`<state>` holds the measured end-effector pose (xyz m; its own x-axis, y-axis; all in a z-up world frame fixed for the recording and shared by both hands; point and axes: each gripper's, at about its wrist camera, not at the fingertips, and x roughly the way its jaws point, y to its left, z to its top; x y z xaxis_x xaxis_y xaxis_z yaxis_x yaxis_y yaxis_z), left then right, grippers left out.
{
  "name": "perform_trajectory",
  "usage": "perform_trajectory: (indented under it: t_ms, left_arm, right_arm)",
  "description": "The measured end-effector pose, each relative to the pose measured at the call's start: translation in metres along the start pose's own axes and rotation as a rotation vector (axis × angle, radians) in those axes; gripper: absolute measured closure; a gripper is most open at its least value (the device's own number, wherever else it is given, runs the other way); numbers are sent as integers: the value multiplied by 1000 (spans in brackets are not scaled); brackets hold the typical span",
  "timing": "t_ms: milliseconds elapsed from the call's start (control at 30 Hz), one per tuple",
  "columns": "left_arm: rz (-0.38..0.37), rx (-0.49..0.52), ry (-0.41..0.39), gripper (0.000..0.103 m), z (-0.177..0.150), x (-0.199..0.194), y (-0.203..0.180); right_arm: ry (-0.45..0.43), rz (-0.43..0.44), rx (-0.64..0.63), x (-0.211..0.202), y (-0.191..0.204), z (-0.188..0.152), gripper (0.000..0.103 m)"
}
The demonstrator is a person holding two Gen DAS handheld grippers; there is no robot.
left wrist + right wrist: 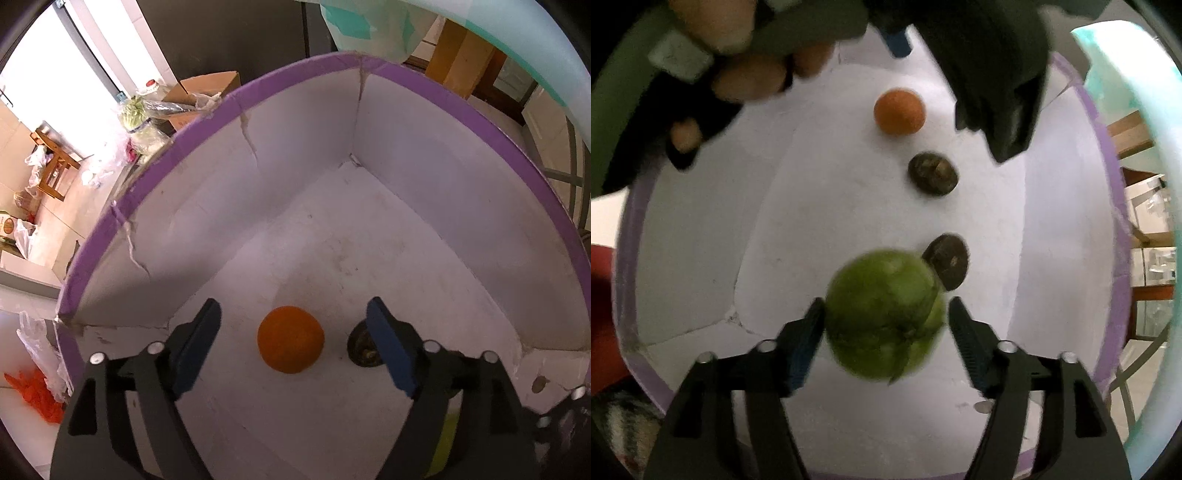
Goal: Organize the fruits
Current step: 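Open both tools to release the orange and green tomato into the box, then move both open tools back over the table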
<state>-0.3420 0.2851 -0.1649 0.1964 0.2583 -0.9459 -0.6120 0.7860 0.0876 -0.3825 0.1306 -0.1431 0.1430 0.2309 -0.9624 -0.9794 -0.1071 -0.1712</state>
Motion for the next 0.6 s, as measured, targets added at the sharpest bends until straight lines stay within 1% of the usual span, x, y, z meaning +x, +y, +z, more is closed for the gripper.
perform_trajectory:
  t_ms: [33, 133, 233, 333, 400, 433, 467, 500, 533, 600]
  left_arm:
    - [5, -1, -5, 17, 1, -1, 0]
    - [22, -13, -21, 15, 2, -4, 3]
    - [15, -47, -47, 15, 4, -12, 7]
    - [25, -100, -118, 15, 9, -31, 17]
    - [40, -137, -206, 15, 14, -55, 22]
    - [30, -153, -261, 15, 16, -72, 24]
    - [11, -170, -328, 12, 19, -93, 24]
    - [-10, -181, -385, 6, 22, -112, 22]
    - [-41, -190, -465, 4, 27, -138, 18]
    - [-82, -186, -562, 2, 35, -174, 7]
  right_arm:
    - [-41, 0, 1, -8, 0, 2, 24]
    - [-99, -25, -8, -22, 1, 3, 24]
    - [-169, -40, 0, -40, -1, 3, 24]
    - [-261, -60, 52, -71, -14, 1, 23]
    - [-341, -71, 115, -99, -28, -5, 23]
    - [-398, -86, 152, -119, -38, -9, 23]
    - [-435, -101, 175, -130, -46, -18, 23]
    - [-481, -123, 209, -144, -53, -27, 21]
    - [-542, -154, 258, -165, -66, -39, 19]
    - [-614, -197, 335, -189, -84, -59, 18]
